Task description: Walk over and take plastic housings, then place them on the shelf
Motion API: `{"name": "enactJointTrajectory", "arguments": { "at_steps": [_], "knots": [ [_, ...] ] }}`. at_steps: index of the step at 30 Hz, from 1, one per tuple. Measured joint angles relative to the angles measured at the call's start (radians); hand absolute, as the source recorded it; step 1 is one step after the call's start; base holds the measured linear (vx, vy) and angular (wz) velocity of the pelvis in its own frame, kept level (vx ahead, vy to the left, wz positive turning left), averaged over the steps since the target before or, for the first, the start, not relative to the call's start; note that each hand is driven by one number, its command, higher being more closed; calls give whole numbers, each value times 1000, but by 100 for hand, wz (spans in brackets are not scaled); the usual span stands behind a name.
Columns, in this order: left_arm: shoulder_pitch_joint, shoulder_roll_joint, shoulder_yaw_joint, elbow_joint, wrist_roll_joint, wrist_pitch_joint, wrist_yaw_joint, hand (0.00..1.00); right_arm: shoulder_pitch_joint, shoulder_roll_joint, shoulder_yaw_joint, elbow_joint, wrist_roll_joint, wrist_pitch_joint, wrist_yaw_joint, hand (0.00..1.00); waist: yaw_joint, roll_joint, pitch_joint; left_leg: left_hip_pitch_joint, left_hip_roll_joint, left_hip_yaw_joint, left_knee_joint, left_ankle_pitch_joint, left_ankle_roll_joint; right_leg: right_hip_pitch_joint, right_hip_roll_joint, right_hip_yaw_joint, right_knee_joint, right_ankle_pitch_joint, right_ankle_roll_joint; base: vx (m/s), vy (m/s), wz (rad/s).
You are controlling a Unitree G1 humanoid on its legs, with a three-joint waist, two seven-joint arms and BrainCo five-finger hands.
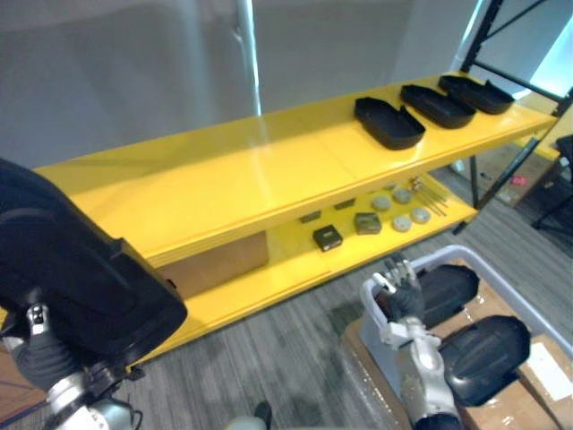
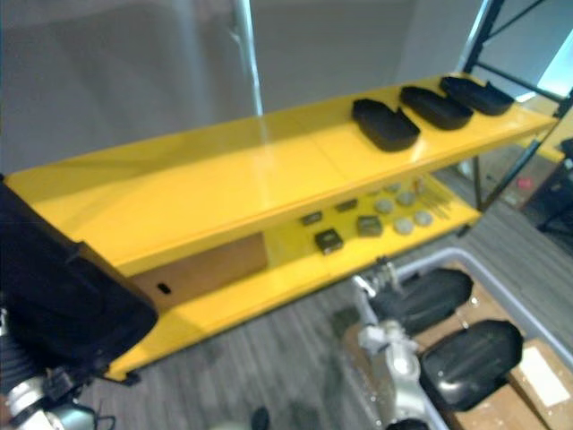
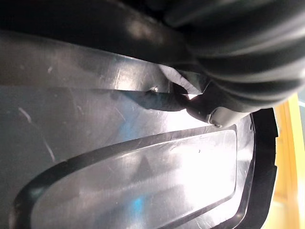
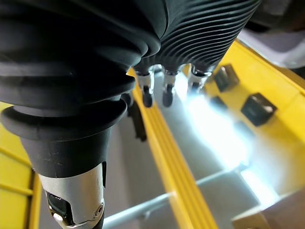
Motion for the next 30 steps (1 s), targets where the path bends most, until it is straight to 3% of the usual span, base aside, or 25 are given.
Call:
{"name": "enactJointTrajectory", "arguments": {
  "at_steps": [3,13,16,18,21,23,24,25,26,27,28,29,30],
  "knots": [
    [-35,38,-37,0,5,0,10,100,-5,-10,-19,0,1,-11,37,0,-1,-23,12,-26,-6,-45,1,33,-3,-4,-1,-5,18,-34,-11,85,-64,44],
    [-2,36,-95,2,8,-11,34,100,-58,-44,-10,-29,21,-29,55,0,5,-2,56,-32,-14,-97,3,61,-22,41,17,-4,3,-94,-8,55,-80,19],
    [-16,37,-94,2,9,-40,27,100,-59,-51,-10,-43,21,-49,52,0,2,-2,83,-33,-25,-117,0,68,-24,49,8,-5,19,-139,3,2,-67,19],
    [-31,38,-92,2,10,-42,8,100,-59,-52,-10,-43,19,-54,32,0,3,-20,97,-34,-50,-127,-5,65,-24,58,-21,-8,52,-206,-1,-9,-74,34],
    [-45,40,-92,6,8,-42,-39,100,-54,-69,-14,-42,19,-68,-13,0,-15,-17,114,-34,-51,-115,20,65,-24,33,-61,-2,208,-210,-10,-1,-31,53],
    [-57,45,-92,13,-8,-42,-66,100,-52,-70,-20,-42,9,-75,-20,0,-21,-8,125,-35,-54,-112,59,54,-11,-29,-99,45,378,-177,-67,-3,63,32],
    [-56,58,-92,21,-56,-35,-100,100,-51,-66,-21,-42,-28,-94,-25,0,-22,-8,128,-30,-49,-77,91,33,2,-115,-129,112,522,-90,-199,25,110,11],
    [-58,72,-93,21,-75,-32,-109,100,-52,-61,-23,-43,-35,-99,-25,0,-27,-18,134,-51,-52,-40,166,-3,18,-137,-145,142,567,-51,-237,38,126,19],
    [-62,96,-93,20,-71,-29,-109,100,-48,-57,-32,-46,-53,-104,-25,0,-42,-30,142,-120,-47,30,398,-99,55,-158,-158,180,630,13,-210,64,160,35],
    [-60,121,-94,20,-34,-29,-104,100,-34,-68,-43,-55,-62,-107,-25,0,-51,27,144,-152,2,61,546,-240,60,-177,-129,229,721,102,-177,33,174,39],
    [-66,157,-94,29,-18,-26,-104,100,-24,-58,-52,-50,-62,-107,-22,0,-50,4,145,-147,-5,43,570,-290,65,-209,-98,289,751,3,-104,33,153,37],
    [-67,164,-94,30,-23,-22,-107,100,-26,-59,-58,-53,-63,-107,-17,0,-49,-3,147,-145,-1,35,548,-289,66,-229,-68,298,730,-72,-80,55,88,36],
    [-70,160,-96,47,-51,-15,-121,100,-48,-60,-87,-57,-65,-109,-9,0,-43,-14,146,-108,1,13,416,-274,50,-279,25,302,604,-172,-90,121,39,39]
  ]
}}
